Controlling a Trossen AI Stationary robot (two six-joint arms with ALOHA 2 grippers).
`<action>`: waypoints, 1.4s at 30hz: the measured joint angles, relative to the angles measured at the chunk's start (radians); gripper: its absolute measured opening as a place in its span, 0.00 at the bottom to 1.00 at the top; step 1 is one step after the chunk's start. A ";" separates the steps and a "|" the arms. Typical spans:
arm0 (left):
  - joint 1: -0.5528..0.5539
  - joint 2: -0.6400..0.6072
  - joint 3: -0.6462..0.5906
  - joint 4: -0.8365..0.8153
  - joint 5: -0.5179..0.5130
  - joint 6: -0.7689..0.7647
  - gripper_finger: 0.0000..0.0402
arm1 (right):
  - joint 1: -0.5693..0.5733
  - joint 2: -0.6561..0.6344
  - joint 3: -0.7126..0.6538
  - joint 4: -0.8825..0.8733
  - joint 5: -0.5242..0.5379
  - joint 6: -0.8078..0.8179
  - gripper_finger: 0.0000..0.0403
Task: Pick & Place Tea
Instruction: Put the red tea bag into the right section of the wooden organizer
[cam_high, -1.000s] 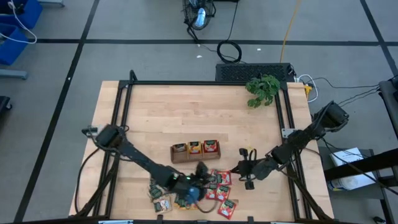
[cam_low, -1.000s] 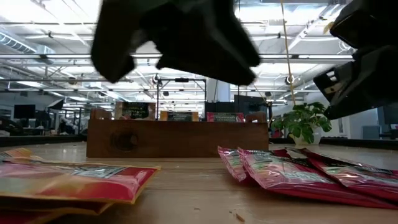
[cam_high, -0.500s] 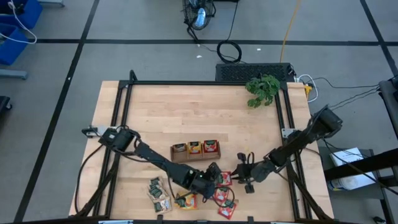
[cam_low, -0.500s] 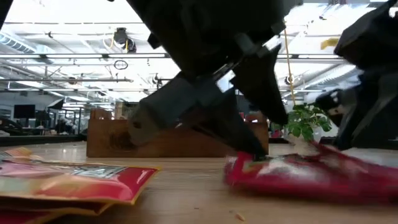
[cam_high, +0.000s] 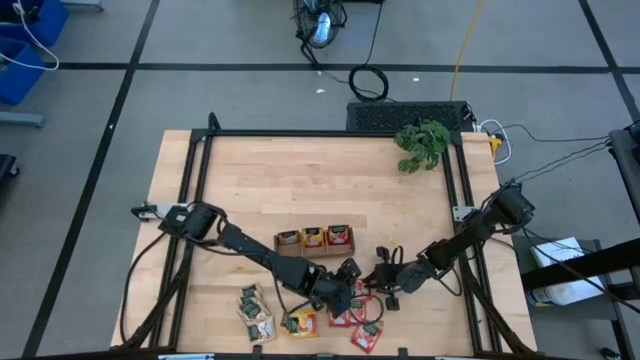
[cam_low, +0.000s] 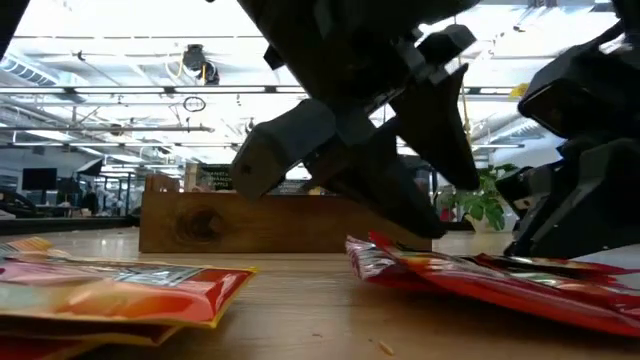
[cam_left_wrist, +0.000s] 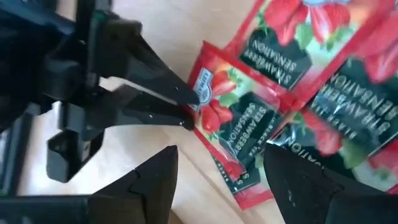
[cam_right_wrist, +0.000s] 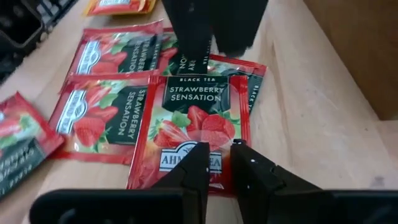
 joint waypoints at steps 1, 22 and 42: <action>0.001 0.000 0.000 -0.008 0.011 -0.004 0.60 | -0.002 0.006 0.000 0.000 0.002 0.009 0.13; 0.001 0.061 0.003 0.016 -0.025 -0.060 0.59 | -0.027 0.032 -0.002 -0.033 0.058 0.095 0.12; 0.016 0.070 -0.002 0.008 -0.092 -0.031 0.04 | -0.025 0.033 -0.002 -0.011 0.144 0.053 0.12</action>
